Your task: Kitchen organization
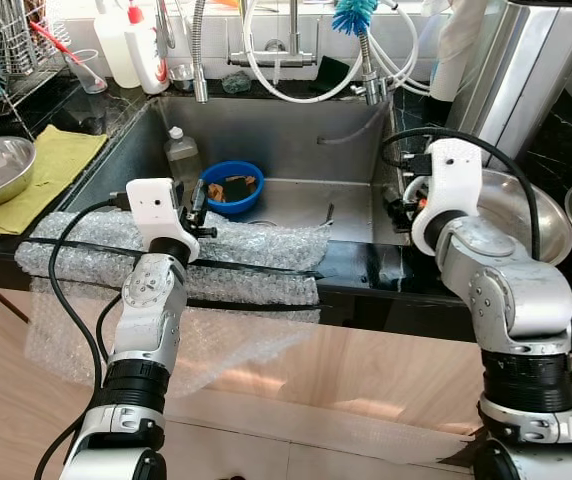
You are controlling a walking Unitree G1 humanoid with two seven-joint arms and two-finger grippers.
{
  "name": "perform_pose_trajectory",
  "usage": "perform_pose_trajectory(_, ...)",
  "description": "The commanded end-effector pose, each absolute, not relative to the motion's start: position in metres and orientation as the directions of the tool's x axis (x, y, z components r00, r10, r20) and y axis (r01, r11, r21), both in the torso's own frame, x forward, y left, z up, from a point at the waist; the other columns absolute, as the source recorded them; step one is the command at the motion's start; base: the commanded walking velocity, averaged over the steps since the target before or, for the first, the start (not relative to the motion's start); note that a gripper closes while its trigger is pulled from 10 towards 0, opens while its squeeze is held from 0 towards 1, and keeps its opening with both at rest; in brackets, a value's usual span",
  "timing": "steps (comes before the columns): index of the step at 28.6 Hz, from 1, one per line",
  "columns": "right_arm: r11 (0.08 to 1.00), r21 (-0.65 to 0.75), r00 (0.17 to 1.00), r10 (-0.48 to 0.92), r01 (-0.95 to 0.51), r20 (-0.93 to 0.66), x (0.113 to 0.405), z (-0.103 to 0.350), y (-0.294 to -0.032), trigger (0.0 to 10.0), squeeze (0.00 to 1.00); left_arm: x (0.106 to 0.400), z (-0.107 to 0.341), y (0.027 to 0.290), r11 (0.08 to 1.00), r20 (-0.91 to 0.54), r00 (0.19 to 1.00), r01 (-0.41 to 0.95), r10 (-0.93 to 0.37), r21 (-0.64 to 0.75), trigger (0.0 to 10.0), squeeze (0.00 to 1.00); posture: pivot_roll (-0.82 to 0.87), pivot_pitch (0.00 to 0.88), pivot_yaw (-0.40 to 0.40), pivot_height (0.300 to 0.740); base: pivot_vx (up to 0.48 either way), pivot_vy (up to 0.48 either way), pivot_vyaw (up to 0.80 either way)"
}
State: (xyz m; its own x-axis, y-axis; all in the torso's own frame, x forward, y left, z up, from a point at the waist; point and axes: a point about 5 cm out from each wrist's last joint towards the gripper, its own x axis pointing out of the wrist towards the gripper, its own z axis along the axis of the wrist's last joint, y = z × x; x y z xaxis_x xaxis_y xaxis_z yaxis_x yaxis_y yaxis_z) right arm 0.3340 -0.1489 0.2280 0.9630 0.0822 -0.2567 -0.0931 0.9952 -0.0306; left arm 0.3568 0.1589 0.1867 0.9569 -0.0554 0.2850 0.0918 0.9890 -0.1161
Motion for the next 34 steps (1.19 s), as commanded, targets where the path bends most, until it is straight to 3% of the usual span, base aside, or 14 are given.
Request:
perform_pose_trajectory(1,0.995,-0.036,0.966,0.085,-0.097,-0.244,0.332,0.233,-0.147,10.0,0.0,0.356,0.184,0.163,0.989,0.27,0.962,0.087,-0.052,-0.122,10.0,0.0,-0.12,0.107,0.049,0.74,0.0,0.0,0.0)
perform_pose_trajectory(8,0.997,-0.071,0.972,0.003,-0.02,-0.233,0.333,0.236,-0.155,10.0,0.0,0.356,0.183,0.16,0.987,0.27,0.961,0.094,-0.056,-0.128,10.0,0.0,-0.13,0.094,0.045,0.74,0.0,0.0,0.0)
perform_pose_trajectory(34,0.997,-0.066,0.952,-0.05,0.031,-0.302,0.332,0.216,-0.153,10.0,0.0,0.357,0.181,0.158,0.986,0.264,0.962,0.099,-0.062,-0.133,10.0,0.0,-0.14,0.08,0.034,0.74,0.0,0.0,0.0)
